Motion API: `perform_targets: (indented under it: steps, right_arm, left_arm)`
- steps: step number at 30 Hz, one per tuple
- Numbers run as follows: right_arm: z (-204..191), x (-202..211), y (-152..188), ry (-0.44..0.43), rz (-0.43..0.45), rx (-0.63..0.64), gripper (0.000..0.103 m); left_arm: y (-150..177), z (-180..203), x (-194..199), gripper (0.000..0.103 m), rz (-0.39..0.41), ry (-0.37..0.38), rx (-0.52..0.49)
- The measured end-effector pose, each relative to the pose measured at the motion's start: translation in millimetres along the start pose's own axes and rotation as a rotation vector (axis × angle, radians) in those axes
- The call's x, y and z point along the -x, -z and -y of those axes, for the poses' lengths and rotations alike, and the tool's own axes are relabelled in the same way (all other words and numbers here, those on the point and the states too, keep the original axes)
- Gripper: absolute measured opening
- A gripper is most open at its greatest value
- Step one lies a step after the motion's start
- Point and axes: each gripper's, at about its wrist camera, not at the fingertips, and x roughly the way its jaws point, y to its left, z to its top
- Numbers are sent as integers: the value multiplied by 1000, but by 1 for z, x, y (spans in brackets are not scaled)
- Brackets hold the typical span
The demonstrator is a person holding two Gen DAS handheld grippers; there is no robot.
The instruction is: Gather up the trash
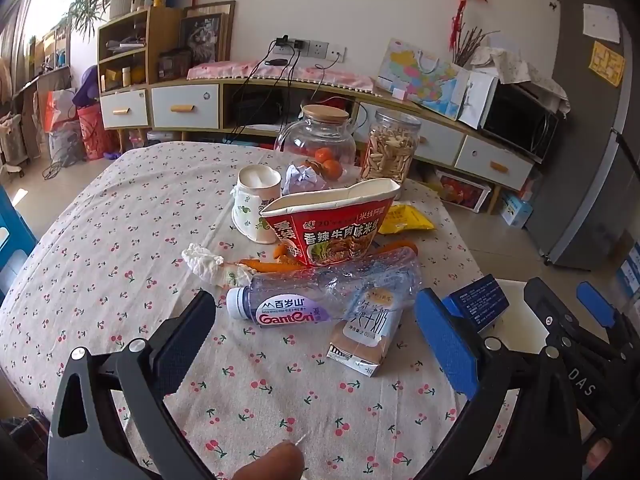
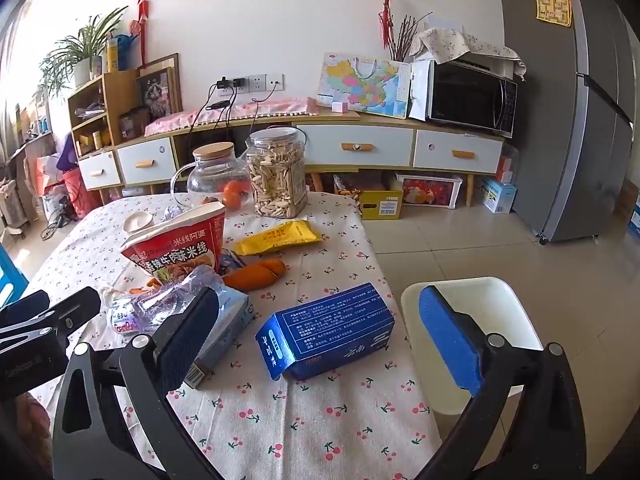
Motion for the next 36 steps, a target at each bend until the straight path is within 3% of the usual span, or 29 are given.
perform_targets:
  steps: [36]
  right_arm:
    - [-1, -4, 2, -3, -21, 0, 96]
  left_arm:
    - [5, -2, -7, 97, -23, -10, 9]
